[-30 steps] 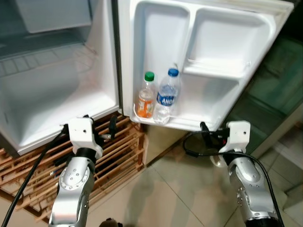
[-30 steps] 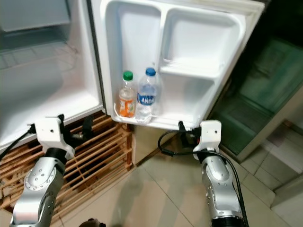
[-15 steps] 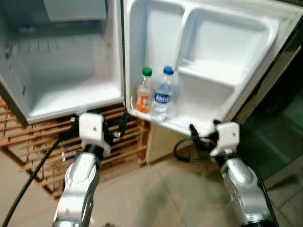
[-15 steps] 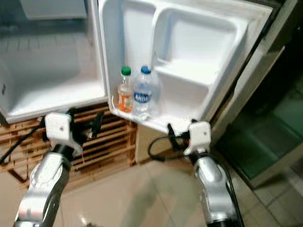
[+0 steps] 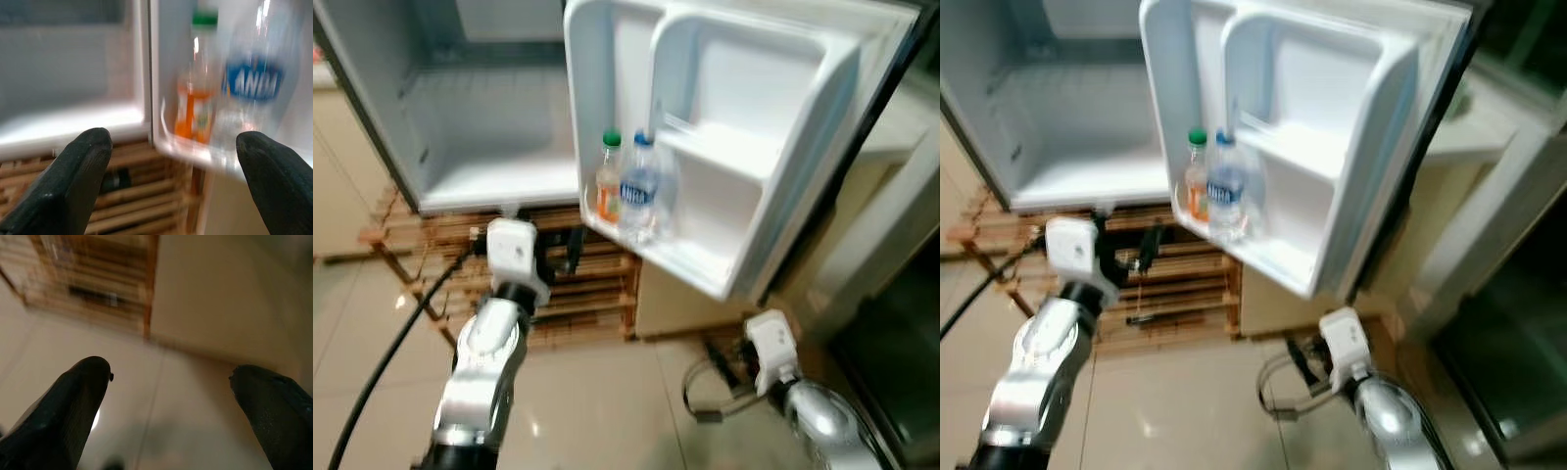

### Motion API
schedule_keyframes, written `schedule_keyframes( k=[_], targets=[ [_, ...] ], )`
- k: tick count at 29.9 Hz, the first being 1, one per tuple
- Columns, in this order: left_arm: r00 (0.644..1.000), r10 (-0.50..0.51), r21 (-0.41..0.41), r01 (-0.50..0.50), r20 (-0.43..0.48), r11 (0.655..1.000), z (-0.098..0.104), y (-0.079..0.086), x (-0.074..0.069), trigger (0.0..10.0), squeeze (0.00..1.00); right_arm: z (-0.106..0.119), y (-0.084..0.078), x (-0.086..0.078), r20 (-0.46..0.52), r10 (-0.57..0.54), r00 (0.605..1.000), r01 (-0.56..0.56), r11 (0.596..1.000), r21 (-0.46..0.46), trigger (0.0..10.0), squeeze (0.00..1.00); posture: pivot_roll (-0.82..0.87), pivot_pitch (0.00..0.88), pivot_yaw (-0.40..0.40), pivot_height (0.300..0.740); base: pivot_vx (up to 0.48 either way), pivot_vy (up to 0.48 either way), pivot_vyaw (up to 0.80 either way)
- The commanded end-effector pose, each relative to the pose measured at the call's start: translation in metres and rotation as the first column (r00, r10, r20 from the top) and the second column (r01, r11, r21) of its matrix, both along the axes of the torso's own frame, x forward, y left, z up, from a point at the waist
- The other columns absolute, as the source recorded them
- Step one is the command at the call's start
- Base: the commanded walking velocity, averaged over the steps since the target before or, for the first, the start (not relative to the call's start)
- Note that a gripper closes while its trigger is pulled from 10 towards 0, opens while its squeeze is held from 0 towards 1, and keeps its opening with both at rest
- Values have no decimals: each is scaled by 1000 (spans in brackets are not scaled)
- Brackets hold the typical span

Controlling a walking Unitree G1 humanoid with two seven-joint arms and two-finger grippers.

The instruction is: Restocking fridge

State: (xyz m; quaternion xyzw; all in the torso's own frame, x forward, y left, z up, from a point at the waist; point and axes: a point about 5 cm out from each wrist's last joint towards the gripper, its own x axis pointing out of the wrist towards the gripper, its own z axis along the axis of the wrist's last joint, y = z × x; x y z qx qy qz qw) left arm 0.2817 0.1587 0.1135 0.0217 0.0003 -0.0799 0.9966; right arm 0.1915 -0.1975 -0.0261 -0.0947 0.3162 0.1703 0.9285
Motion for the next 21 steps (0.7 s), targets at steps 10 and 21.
schedule_keyframes(
  k=[10, 21],
  targets=[
    [888, 1, 230, 118, -459, 966, -81, 8, 16, 10000, 0, 43, -111, 67, 229, -429, 874, 486, 785, -384, 10000, 0, -174, 0, 18, 740, 0, 0, 0],
    [736, -10, 278, 268, -677, 923, -129, 15, -11, 10000, 0, 149, -84, 167, 553, -412, 724, 595, 778, -200, 10000, 0, -123, 0, -20, 740, 0, 0, 0]
  ],
)
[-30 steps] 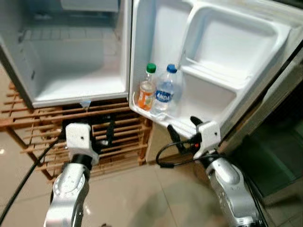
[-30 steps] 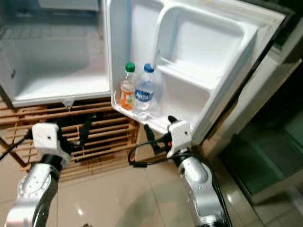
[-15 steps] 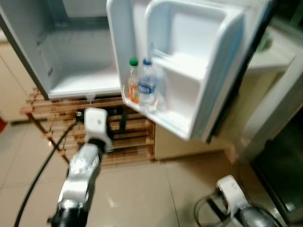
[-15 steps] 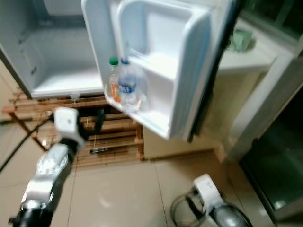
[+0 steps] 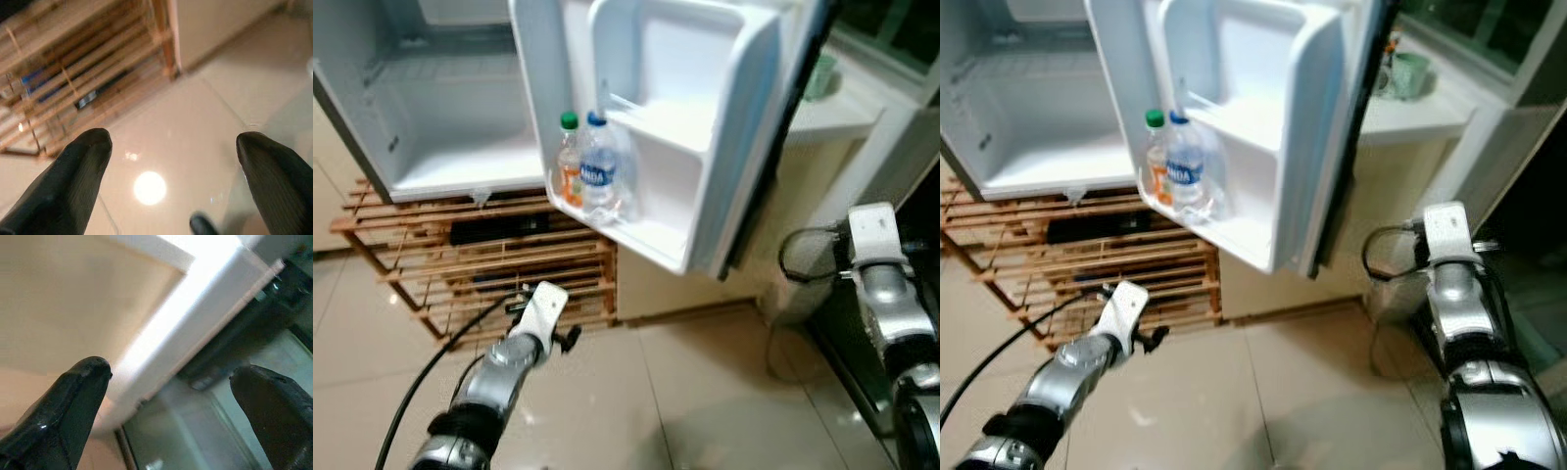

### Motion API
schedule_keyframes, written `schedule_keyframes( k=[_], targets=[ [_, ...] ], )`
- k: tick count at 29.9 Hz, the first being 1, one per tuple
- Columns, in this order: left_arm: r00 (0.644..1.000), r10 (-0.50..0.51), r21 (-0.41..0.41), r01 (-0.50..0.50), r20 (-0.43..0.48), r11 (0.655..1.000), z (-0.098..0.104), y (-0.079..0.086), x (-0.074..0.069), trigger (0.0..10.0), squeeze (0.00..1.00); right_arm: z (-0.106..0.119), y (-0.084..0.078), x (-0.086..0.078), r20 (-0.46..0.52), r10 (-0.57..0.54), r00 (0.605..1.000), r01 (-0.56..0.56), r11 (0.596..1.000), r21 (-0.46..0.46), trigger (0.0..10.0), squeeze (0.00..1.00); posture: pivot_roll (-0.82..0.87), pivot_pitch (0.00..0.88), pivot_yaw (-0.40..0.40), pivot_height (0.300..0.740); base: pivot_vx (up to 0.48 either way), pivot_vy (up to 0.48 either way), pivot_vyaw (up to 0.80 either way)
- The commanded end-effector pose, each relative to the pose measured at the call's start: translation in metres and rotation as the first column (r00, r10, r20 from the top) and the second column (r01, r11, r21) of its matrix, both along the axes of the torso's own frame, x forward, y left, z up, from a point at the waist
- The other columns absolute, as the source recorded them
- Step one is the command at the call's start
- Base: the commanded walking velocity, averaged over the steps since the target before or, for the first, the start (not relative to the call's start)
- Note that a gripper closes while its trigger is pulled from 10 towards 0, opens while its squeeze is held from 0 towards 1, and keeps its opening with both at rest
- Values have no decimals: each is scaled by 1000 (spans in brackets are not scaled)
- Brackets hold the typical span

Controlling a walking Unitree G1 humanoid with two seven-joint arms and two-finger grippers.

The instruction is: Restocking fridge

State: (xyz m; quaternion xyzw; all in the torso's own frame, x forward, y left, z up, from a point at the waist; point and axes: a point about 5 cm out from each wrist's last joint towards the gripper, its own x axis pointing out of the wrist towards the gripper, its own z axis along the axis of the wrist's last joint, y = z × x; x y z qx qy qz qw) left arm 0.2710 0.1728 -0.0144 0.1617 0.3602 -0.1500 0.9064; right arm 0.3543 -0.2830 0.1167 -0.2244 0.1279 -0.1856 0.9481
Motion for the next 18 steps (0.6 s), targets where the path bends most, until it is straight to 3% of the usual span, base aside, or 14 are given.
schedule_keyframes(
  k=[1, 2, 4, 5, 8, 12, 13, 14, 15, 16, 17, 18],
  targets=[
    [999, -19, 17, 20, -33, 1000, -4, 3, -3, 10000, 0, 10, 8, 9, 49, 27, 998, -30, 998, 63, 10000, 0, -126, 0, -14, 740, 0, 0, 0],
    [999, -21, 15, 21, -44, 1000, -5, 4, -4, 10000, 0, 11, 13, 11, 62, 35, 997, -41, 995, 90, 10000, 0, -127, 0, -12, 740, 0, 0, 0],
    [995, -44, 44, 48, -85, 998, -14, 11, -11, 10000, 0, 19, 41, 25, 104, 125, 987, -143, 972, 187, 10000, 0, -125, 0, -2, 740, 0, 0, 0],
    [995, -44, 44, 48, -85, 998, -14, 11, -11, 10000, 0, 19, 41, 25, 104, 125, 987, -143, 972, 187, 10000, 0, -125, 0, -2, 740, 0, 0, 0],
    [992, -74, 79, 82, -105, 993, -17, 17, -16, 10000, 0, 22, 73, 33, 122, 275, 954, -297, 926, 233, 10000, 0, -123, 0, 2, 740, 0, 0, 0],
    [977, -128, 150, 155, -171, 977, -28, 30, -31, 10000, 0, 18, 117, 34, 127, 505, 853, -519, 805, 285, 10000, 0, -132, 0, 24, 740, 0, 0, 0],
    [970, -68, 90, 91, -232, 992, -35, 35, -42, 10000, 0, 16, 133, 32, 128, 599, 791, -607, 741, 287, 10000, 0, -144, 0, 33, 740, 0, 0, 0],
    [970, -68, 90, 91, -232, 992, -35, 35, -42, 10000, 0, 16, 133, 32, 128, 599, 791, -607, 741, 287, 10000, 0, -144, 0, 33, 740, 0, 0, 0],
    [960, -33, 64, 53, -277, 997, -41, 39, -51, 10000, 0, 15, 151, 27, 139, 688, 712, -690, 650, 317, 10000, 0, -148, 0, 34, 740, 0, 0, 0],
    [952, -16, 81, 43, -305, 996, -46, 43, -59, 10000, 0, 18, 172, 18, 179, 768, 615, -767, 531, 361, 10000, 0, -149, 0, 33, 740, 0, 0, 0],
    [952, -16, 81, 43, -305, 996, -46, 43, -59, 10000, 0, 18, 172, 18, 179, 768, 615, -767, 531, 361, 10000, 0, -149, 0, 33, 740, 0, 0, 0],
    [947, -7, 102, 42, -320, 994, -49, 47, -64, 10000, 0, 24, 192, 4, 230, 833, 503, -830, 392, 398, 10000, 0, -152, 0, 33, 740, 0, 0, 0]
  ],
)
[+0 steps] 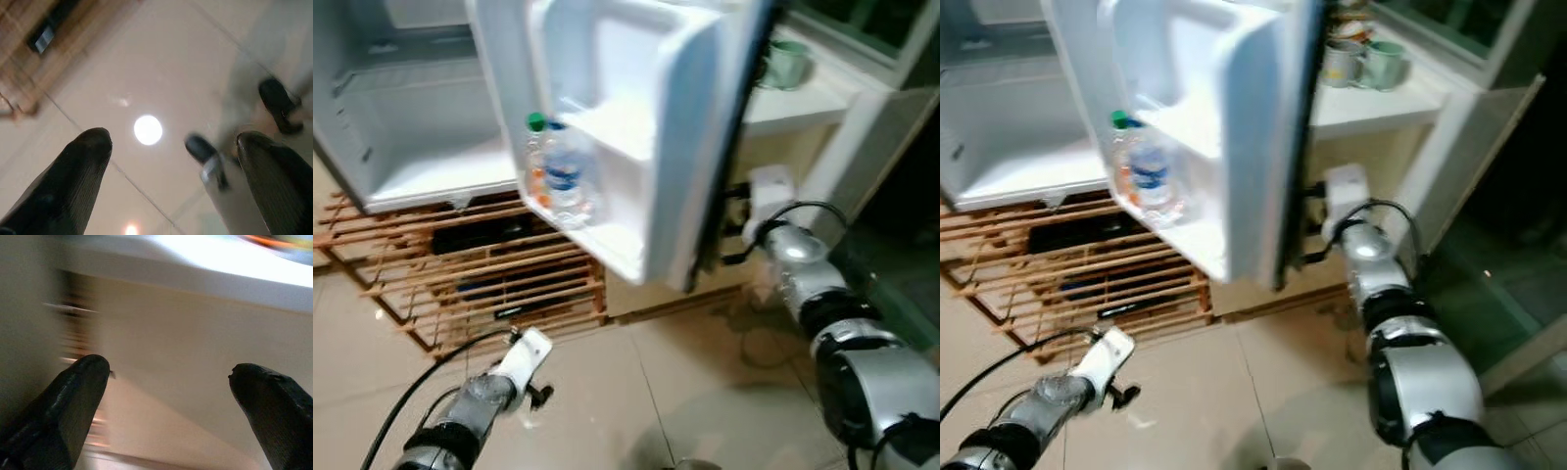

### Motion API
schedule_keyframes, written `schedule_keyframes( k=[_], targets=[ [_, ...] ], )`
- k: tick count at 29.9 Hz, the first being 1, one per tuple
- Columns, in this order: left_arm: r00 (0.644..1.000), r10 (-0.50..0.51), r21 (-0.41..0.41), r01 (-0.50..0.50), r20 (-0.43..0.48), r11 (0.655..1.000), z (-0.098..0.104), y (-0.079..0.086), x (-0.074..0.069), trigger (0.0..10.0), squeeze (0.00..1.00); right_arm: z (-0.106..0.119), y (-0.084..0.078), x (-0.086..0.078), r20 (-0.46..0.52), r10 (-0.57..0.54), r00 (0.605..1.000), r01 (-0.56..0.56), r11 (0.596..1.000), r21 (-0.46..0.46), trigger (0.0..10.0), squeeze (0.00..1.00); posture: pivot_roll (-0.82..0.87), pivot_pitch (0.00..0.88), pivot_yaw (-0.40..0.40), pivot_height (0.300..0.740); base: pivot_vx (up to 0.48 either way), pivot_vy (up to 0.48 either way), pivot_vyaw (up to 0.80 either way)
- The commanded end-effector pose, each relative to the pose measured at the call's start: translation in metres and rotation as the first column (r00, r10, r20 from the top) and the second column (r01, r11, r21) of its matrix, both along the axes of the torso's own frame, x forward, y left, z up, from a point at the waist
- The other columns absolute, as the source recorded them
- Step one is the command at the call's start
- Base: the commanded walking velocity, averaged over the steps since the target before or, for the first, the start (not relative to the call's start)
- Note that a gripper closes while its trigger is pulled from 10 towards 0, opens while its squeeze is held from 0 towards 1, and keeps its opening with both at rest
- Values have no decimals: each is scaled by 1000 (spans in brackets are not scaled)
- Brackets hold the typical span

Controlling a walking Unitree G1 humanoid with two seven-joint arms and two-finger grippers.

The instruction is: Restocking fridge

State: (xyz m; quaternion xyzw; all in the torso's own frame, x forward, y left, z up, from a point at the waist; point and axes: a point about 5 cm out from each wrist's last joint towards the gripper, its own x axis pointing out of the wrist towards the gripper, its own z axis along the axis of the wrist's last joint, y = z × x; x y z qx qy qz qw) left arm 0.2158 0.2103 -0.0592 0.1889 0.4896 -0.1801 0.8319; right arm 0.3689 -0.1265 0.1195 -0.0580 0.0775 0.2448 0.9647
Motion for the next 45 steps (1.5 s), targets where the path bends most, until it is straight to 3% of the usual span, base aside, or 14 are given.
schedule_keyframes(
  k=[1, 3, 4, 11, 14, 17, 19, 22, 25, 26, 29, 31, 35, 45],
  targets=[
    [999, 21, 52, -19, -43, 998, -7, 14, -14, 10000, 0, 35, 55, -33, 71, 369, 927, -376, 909, 182, 10000, 0, -156, 0, 38, 740, 0, 0, 0],
    [997, 28, 84, -22, -68, 996, -12, 18, -24, 10000, 0, 50, 76, -76, 103, 612, 784, -613, 737, 285, 10000, 0, -167, 0, 50, 740, 0, 0, 0],
    [996, 26, 85, -19, -85, 996, -16, 15, -30, 10000, 0, 45, 75, -84, 83, 656, 750, -649, 705, 284, 10000, 0, -172, 0, 51, 740, 0, 0, 0],
    [998, 44, 83, -40, -46, 996, -23, -4, -35, 10000, 0, 13, 45, -59, -36, 474, 880, -441, 842, 309, 10000, 0, -153, 0, 30, 740, 0, 0, 0],
    [994, 82, 41, -85, 68, 996, -19, -16, -22, 10000, 0, 9, 33, -61, -77, 351, 933, -315, 901, 297, 10000, 0, -147, 0, 27, 740, 0, 0, 0],
    [970, 80, -29, -75, 231, 997, -3, -33, 5, 10000, 0, -8, 15, -51, -72, 164, 984, -153, 979, 131, 10000, 0, -140, 0, 24, 740, 0, 0, 0],
    [901, 108, -131, -58, 421, 990, 27, -28, 38, 10000, 0, -21, -4, -43, -74, -47, 996, 54, 993, 101, 10000, 0, -136, 0, 21, 740, 0, 0, 0],
    [701, 258, -335, -30, 664, 942, 91, -24, 83, 10000, 0, -36, -27, -47, -64, -292, 954, 297, 949, 101, 10000, 0, -136, 0, 21, 740, 0, 0, 0],
    [594, 446, -506, -74, 670, 859, 124, -25, 98, 10000, 0, -41, -36, -54, -28, -371, 928, 372, 925, 75, 10000, 0, -132, 0, 17, 740, 0, 0, 0],
    [594, 446, -506, -74, 670, 859, 124, -25, 98, 10000, 0, -41, -36, -54, -28, -371, 928, 372, 925, 75, 10000, 0, -132, 0, 17, 740, 0, 0, 0],
    [476, 383, -452, 33, 791, 892, 170, -33, 102, 10000, 0, -47, -54, -66, 11, -476, 880, 472, 875, 106, 10000, 0, -131, 0, 17, 740, 0, 0, 0],
    [436, 350, -424, 83, 829, 902, 184, -39, 100, 10000, 0, -49, -67, -71, 56, -542, 839, 534, 838, 110, 10000, 0, -131, 0, 17, 740, 0, 0, 0],
    [418, 315, -401, 135, 852, 906, 194, -47, 95, 10000, 0, -51, -83, -75, 94, -634, 768, 623, 772, 125, 10000, 0, -131, 0, 22, 740, 0, 0, 0],
    [483, 388, -449, 12, 785, 894, 186, -56, 95, 10000, 0, -49, -72, -67, 107, -585, 804, 571, 810, 135, 10000, 0, -139, 0, 14, 740, 0, 336, 0]
  ],
)
